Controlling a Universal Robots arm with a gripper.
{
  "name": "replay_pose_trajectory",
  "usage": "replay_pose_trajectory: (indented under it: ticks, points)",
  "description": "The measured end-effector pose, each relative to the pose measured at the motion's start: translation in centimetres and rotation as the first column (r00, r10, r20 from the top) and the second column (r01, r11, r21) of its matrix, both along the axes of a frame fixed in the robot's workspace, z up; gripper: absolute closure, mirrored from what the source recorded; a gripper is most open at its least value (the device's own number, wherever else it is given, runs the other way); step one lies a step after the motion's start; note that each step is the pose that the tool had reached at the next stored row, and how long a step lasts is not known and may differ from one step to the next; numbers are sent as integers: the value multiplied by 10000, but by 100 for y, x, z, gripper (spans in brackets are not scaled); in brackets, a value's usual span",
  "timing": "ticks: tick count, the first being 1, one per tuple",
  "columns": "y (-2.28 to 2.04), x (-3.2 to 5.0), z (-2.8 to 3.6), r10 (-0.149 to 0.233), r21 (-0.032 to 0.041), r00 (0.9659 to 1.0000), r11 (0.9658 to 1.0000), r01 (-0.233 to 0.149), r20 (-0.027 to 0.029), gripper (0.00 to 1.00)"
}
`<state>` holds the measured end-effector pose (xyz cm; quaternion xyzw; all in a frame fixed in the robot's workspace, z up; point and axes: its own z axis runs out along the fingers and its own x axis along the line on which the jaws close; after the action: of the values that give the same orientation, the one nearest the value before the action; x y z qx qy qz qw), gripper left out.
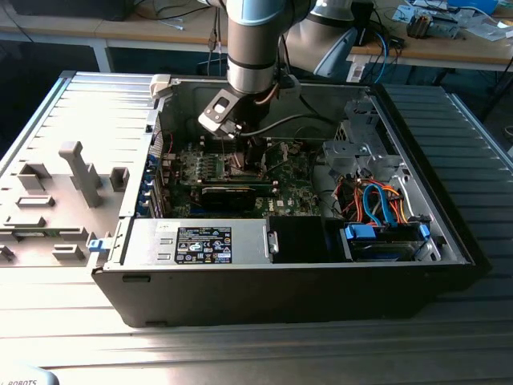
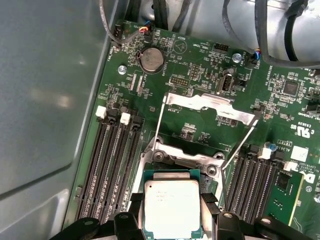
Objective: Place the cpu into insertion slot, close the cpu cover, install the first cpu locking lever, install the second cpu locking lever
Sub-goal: 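Place the cpu into insertion slot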
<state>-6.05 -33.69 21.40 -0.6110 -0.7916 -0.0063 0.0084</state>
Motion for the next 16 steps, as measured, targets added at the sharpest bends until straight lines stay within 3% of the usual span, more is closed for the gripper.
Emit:
replay_pose_trajectory:
  ticks: [3,6,11,16]
  points:
    - [1,0,-2,-75,-24,10000,10000,75,2,46]
    - [0,0,-2,-188,-101,9998,9998,188,1,46]
    - [0,0,-6,-360,-297,9994,9989,360,6,46]
    - [0,0,-11,-432,-344,9991,9985,432,8,46]
